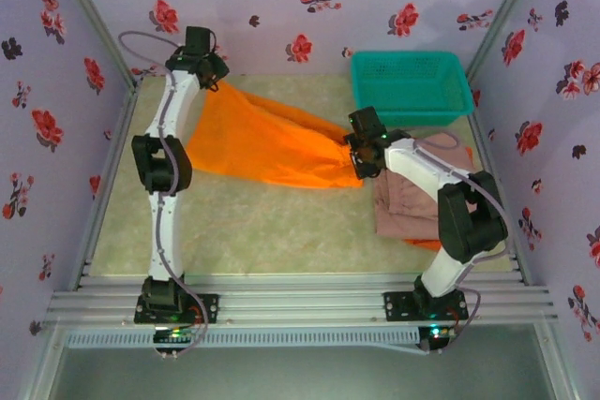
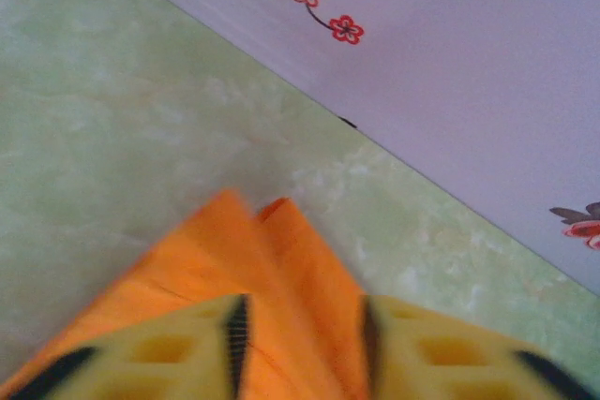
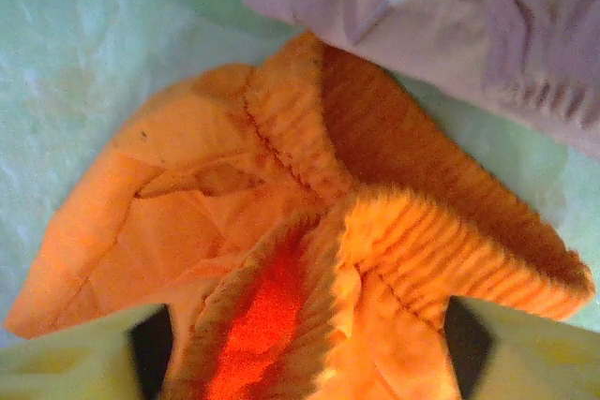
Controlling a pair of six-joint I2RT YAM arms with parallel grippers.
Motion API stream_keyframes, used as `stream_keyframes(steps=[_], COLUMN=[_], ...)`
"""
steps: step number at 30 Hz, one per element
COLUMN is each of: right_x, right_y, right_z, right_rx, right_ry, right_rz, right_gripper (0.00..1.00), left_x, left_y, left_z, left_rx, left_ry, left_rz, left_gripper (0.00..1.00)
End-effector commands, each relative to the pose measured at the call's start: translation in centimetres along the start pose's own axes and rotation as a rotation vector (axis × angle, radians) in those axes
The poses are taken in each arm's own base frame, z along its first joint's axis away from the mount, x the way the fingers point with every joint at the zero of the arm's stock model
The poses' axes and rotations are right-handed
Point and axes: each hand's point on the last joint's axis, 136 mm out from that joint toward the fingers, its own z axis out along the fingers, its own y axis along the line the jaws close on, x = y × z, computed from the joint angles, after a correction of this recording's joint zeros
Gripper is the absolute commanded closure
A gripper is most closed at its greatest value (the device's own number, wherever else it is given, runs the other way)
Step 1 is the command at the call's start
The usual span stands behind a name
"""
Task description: Fold and stack the shorts
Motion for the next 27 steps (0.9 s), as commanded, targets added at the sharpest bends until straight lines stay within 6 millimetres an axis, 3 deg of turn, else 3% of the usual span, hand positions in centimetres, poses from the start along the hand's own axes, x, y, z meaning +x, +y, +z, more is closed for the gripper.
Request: stream_keyframes(steps=[1, 3, 4, 7, 11, 15, 19, 23, 27], right_x=[-1.7, -1.8, -1.8, -1.2, 1.4, 4.3, 5.6, 5.2, 4.4], right_y=[2.2, 4.1, 4.8, 6.0, 7.3, 9.2, 11.0, 10.0, 8.1], right_z=[-0.8, -2.2, -3.0, -4.6, -5.1, -3.9, -1.7, 1.4, 4.2], right_rx=[-0.103, -0.16, -0.175, -0.206, -0.255, -0.26, -0.233, -0.139, -0.063], right_ry=[-0.036, -0.039, -0.037, -0.022, 0.03, 0.105, 0.142, 0.121, 0.123], right_rz=[0.122, 0.104, 0.078, 0.019, -0.058, -0.182, -0.322, -0.405, -0.421], right_gripper=[0.08, 0.01, 0.01, 0.01, 0.01, 0.01, 0.01, 0.01, 0.01], left_x=[-2.0, -3.5, -4.2, -5.5, -4.4, -0.7, 4.4, 8.5, 11.6], left_y=[-3.0, -3.9, -4.3, -5.1, -4.9, -3.2, -0.5, 1.8, 4.2], left_z=[-0.3, -2.3, -3.7, -7.8, -11.7, -11.3, -8.0, -5.3, -3.7], left_rx=[0.139, 0.171, 0.185, 0.21, 0.248, 0.289, 0.261, 0.239, 0.204], left_ry=[-0.044, -0.074, -0.095, -0.131, -0.121, -0.071, 0.015, 0.069, 0.114], left_rz=[0.001, 0.008, 0.016, 0.038, 0.046, 0.009, -0.027, -0.07, -0.098], left_gripper=[0.28, 0.04, 0.01, 0.01, 0.0, 0.01, 0.0, 0.01, 0.01])
